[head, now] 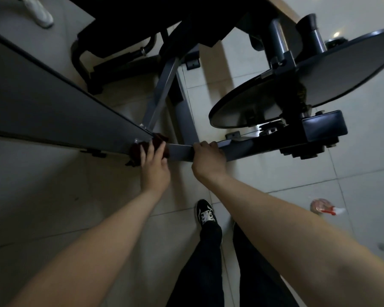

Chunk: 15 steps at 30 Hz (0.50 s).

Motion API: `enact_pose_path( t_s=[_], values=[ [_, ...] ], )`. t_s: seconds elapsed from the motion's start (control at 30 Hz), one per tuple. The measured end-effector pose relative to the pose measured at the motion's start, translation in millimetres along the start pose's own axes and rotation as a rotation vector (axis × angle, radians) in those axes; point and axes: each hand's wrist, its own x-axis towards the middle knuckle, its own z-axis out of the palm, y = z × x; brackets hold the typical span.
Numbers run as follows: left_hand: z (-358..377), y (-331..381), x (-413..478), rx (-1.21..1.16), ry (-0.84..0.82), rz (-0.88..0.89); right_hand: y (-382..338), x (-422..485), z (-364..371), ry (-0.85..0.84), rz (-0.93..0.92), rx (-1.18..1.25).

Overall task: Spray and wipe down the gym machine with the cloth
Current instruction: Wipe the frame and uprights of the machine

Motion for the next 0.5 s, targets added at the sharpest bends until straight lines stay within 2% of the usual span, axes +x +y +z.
enact_pose_path(
  t_s=[0.07,0.17,0.3,0.37,0.5],
  values=[
    [14.8,27.5,-12.8,-0.066,-0.003,-0.011,2.3,-1.8,1.0,0.012,0.010,0.024],
    [34.9,57.4,-40.1,-0.095,-0.162,0.201,7.7,-5.8,3.3,0.056,-0.010,0.066],
    [36.1,35.3,-30.7,-0.012,-0.202,0.338,15.2,-6.8,0.8,0.077,-0.021,0.086],
    [25.3,18.4,-18.0,0.052,-0.180,0.327,15.1,-8.3,-5.0,0.047,-0.009,0.091],
    [0.2,-14.7,-1.2,0.052,-0.039,0.100,12.6,-9.1,-9.5,0.047,-0.004,0.072]
  ],
)
